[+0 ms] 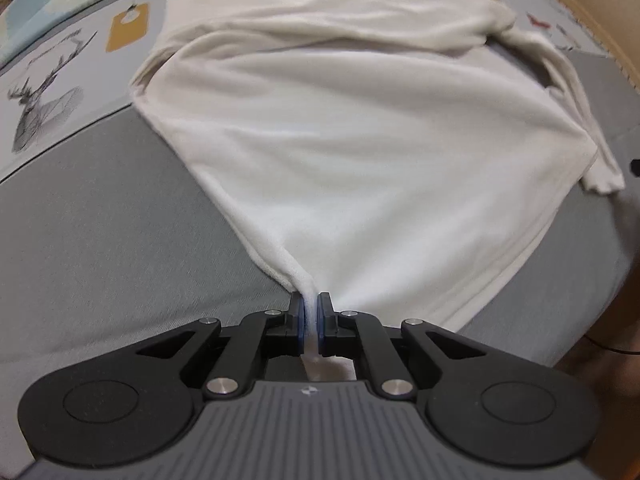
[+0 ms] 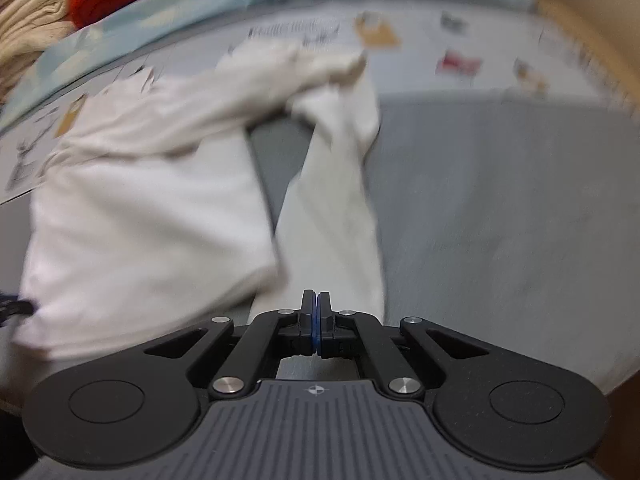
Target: Fold small clothes
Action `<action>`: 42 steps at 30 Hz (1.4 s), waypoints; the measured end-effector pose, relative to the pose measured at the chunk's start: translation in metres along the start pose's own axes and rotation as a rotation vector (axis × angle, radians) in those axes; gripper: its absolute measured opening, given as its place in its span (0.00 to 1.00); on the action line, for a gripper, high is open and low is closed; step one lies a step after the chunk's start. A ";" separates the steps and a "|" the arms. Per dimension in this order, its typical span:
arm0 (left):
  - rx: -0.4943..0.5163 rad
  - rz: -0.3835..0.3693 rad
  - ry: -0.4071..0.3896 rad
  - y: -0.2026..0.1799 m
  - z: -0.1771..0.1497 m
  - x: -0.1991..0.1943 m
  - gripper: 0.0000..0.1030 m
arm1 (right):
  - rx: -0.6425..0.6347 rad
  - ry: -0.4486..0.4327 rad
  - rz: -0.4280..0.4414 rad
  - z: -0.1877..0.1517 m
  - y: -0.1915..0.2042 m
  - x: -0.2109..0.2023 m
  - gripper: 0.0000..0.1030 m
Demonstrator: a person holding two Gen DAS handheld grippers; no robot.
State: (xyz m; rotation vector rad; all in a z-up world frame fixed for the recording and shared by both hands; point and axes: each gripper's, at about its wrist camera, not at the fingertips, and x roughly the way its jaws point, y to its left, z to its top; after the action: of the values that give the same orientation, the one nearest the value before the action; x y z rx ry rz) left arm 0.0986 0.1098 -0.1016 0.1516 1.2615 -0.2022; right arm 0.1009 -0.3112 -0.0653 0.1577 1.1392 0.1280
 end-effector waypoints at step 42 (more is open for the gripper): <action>0.056 0.050 0.165 0.009 -0.035 -0.005 0.05 | -0.151 0.222 -0.021 -0.015 0.052 0.051 0.02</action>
State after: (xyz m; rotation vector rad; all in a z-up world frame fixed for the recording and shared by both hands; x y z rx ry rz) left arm 0.0668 0.1268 -0.1071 0.2514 1.4157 -0.1849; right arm 0.1075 -0.2497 -0.1070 -0.0036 1.3467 0.2160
